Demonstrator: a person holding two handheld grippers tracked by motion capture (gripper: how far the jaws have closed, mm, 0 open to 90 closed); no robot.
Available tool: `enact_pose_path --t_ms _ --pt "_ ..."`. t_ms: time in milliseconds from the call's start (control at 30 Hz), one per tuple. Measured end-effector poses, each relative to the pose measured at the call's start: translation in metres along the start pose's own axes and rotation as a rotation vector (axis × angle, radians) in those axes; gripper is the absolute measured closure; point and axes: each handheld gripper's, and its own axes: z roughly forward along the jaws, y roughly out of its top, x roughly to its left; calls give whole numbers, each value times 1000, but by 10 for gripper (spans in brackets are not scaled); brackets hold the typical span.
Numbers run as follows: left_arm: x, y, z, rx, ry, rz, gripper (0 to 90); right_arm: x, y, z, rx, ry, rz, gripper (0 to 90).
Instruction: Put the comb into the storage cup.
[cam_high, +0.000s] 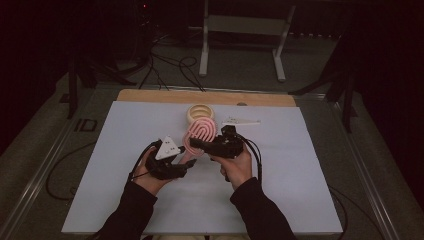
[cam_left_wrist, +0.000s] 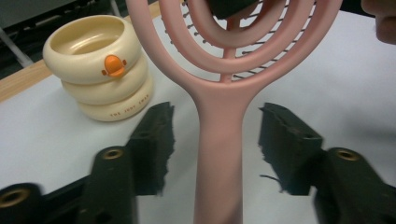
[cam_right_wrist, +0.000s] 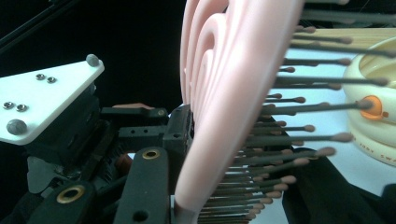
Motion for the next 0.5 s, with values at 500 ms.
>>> enact_pose_path --t_ms 500 --pt "8 0 -12 -65 37 -51 2 -2 1 -3 -6 -6 0 639"
